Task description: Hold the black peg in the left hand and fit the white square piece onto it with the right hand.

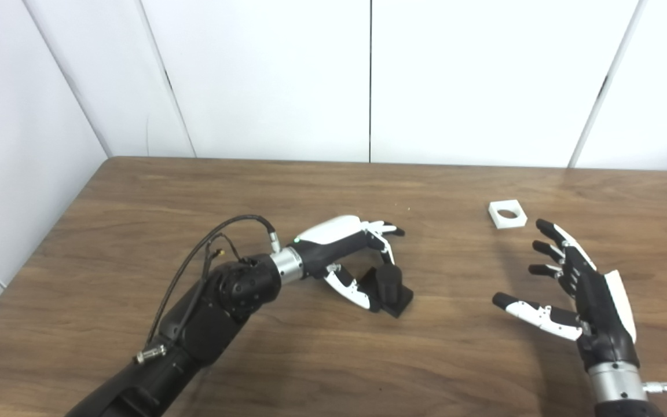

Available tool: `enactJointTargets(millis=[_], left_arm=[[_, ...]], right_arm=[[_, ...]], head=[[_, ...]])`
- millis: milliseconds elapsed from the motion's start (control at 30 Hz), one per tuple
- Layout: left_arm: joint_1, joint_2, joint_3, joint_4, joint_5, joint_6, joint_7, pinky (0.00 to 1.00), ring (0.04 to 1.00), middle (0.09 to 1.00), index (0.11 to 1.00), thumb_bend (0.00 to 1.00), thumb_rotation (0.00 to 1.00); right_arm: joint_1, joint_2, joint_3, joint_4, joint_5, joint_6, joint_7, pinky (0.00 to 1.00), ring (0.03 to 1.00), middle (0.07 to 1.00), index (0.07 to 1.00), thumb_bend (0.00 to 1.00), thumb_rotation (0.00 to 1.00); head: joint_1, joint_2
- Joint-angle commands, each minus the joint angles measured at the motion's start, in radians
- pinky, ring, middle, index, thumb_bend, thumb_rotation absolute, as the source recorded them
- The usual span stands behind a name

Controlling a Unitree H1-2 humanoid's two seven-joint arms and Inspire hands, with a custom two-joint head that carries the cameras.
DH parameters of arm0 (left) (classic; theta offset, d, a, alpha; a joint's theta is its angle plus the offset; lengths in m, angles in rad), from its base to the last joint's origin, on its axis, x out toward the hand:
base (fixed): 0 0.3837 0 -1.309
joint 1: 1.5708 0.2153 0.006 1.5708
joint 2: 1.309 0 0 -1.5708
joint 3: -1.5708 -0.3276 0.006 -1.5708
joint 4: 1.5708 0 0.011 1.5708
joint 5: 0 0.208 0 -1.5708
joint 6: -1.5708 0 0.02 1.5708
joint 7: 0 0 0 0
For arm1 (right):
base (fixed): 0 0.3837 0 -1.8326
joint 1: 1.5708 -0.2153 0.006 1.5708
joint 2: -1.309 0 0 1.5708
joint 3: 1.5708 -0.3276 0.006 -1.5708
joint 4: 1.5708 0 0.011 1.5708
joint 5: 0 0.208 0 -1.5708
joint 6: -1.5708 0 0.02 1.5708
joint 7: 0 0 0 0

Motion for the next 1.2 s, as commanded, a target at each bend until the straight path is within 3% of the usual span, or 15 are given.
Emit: enactJointTargets(millis=[0,467,667,833,967,1167], left_arm=[[0.017,-0.009,-0.032,-0.026,0.031,-0.02,-0.032,1.0,1.0,0.955,0.493,0.52,0.08],[0.069,-0.031,-0.052,-0.057,0.032,-0.018,-0.036,1.0,1.0,0.966,0.493,0.52,0.08],[0.088,0.002,-0.034,-0.089,-0.013,0.001,-0.069,1.0,1.0,0.97,0.493,0.52,0.08],[0.104,0.033,-0.018,-0.087,-0.041,-0.041,-0.072,1.0,1.0,0.961,0.493,0.52,0.08],[0.116,0.048,-0.008,-0.082,-0.056,-0.059,-0.074,1.0,1.0,0.952,0.492,0.52,0.07],[0.125,0.044,-0.009,-0.064,-0.051,-0.08,-0.068,1.0,1.0,0.941,0.492,0.52,0.07]], right_arm=[[-0.027,-0.003,-0.005,-0.043,0.002,-0.022,-0.001,0.69,0.849,0.91,0.868,0.72,0.14],[-0.033,-0.009,-0.009,-0.049,-0.016,-0.005,-0.001,0.7,0.836,0.898,0.861,0.73,0.19],[-0.037,0.019,0.008,-0.047,-0.04,-0.017,-0.015,0.7,0.822,0.876,0.848,0.75,0.21],[-0.042,0.057,0.039,-0.045,-0.096,0.018,-0.028,0.76,0.843,0.881,0.849,0.76,0.25],[-0.047,0.08,0.061,-0.034,-0.133,0.025,-0.038,0.8,0.864,0.897,0.858,0.75,0.27],[-0.06,0.087,0.069,-0.031,-0.181,0.04,-0.046,0.78,0.86,0.899,0.851,0.75,0.29]], head=[[0.0,0.002],[-0.03,0.01],[-0.227,0.003],[-0.39,-0.034],[-0.431,-0.054],[-0.445,-0.061]])
